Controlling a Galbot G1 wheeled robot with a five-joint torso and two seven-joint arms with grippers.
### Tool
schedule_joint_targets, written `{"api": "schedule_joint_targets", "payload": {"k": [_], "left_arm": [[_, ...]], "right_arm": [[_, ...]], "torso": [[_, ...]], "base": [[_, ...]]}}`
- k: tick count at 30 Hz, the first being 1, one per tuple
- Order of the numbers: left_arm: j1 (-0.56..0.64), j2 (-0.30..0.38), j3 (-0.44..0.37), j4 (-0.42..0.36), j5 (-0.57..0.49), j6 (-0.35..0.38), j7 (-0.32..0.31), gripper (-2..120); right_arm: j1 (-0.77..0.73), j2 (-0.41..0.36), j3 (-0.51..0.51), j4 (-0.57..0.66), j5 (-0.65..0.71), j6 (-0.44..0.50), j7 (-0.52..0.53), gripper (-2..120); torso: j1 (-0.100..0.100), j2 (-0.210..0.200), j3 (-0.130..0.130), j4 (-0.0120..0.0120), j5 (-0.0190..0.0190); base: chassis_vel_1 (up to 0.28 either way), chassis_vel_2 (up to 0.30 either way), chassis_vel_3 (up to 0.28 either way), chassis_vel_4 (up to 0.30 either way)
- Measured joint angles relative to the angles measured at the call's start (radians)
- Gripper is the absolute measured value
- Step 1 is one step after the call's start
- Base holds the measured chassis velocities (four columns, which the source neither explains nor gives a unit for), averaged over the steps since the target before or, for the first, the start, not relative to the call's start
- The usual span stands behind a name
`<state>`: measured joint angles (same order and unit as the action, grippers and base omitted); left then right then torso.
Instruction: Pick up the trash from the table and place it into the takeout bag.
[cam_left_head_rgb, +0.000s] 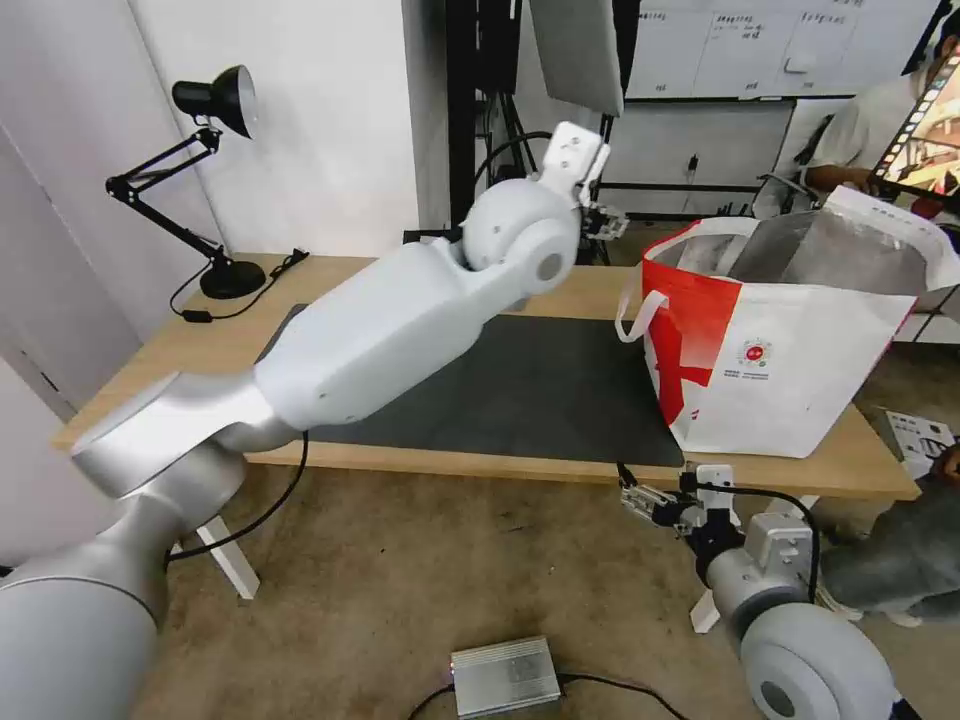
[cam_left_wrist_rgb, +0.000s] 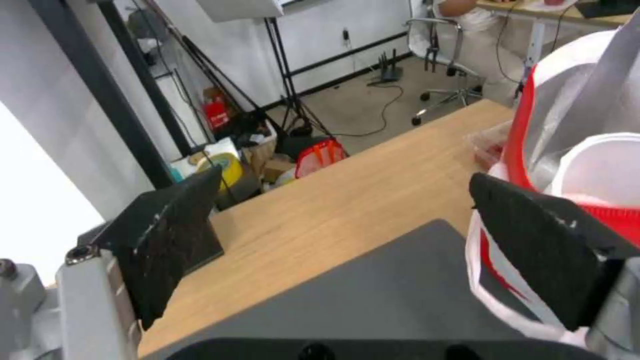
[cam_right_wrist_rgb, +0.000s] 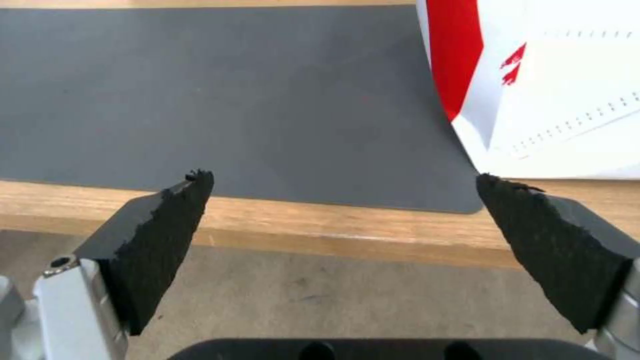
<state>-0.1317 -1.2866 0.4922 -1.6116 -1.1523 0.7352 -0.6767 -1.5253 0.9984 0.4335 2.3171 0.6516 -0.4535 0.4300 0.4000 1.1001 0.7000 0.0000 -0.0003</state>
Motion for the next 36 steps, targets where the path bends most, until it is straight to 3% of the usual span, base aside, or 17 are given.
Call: {"api": "schedule_joint_targets", "payload": {"k": [11, 19, 24, 26, 29, 31, 36], "left_arm": [[0.177, 0.127, -0.091, -0.155, 0.015, 0.000, -0.001, 100], [0.355, 0.310, -0.194, -0.294, 0.039, -0.012, 0.037, 100], [0.428, 0.368, -0.245, -0.334, 0.063, -0.016, 0.068, 100], [0.520, 0.415, -0.301, -0.372, 0.086, -0.028, 0.086, 100], [0.572, 0.434, -0.334, -0.391, 0.096, -0.034, 0.087, 100], [0.735, 0.474, -0.449, -0.441, 0.137, -0.055, 0.097, 100], [0.902, 0.498, -0.563, -0.485, 0.194, -0.095, 0.116, 100]], "right_arm": [[0.000, 0.000, 0.000, 0.000, 0.000, 0.000, 0.000, 100], [0.000, 0.000, 0.000, 0.000, 0.000, 0.000, 0.000, 100], [0.000, 0.000, 0.000, 0.000, 0.000, 0.000, 0.000, 100], [0.000, 0.000, 0.000, 0.000, 0.000, 0.000, 0.000, 100], [0.000, 0.000, 0.000, 0.000, 0.000, 0.000, 0.000, 100], [0.000, 0.000, 0.000, 0.000, 0.000, 0.000, 0.000, 100], [0.000, 0.000, 0.000, 0.000, 0.000, 0.000, 0.000, 100]], "torso": [[0.000, 0.000, 0.000, 0.0000, 0.0000], [0.000, 0.000, 0.000, 0.0000, 0.0000], [0.000, 0.000, 0.000, 0.0001, -0.0001], [0.000, 0.000, 0.000, 0.0000, 0.0000], [0.000, 0.000, 0.000, -0.0001, 0.0000], [0.000, 0.000, 0.000, 0.0000, -0.0002], [0.000, 0.000, 0.000, 0.0003, -0.0001]], "base": [[0.000, 0.000, 0.000, 0.000], [0.000, 0.000, 0.000, 0.000], [0.000, 0.000, 0.000, 0.000], [0.000, 0.000, 0.000, 0.000], [0.000, 0.000, 0.000, 0.000], [0.000, 0.000, 0.000, 0.000], [0.000, 0.000, 0.000, 0.000]]}}
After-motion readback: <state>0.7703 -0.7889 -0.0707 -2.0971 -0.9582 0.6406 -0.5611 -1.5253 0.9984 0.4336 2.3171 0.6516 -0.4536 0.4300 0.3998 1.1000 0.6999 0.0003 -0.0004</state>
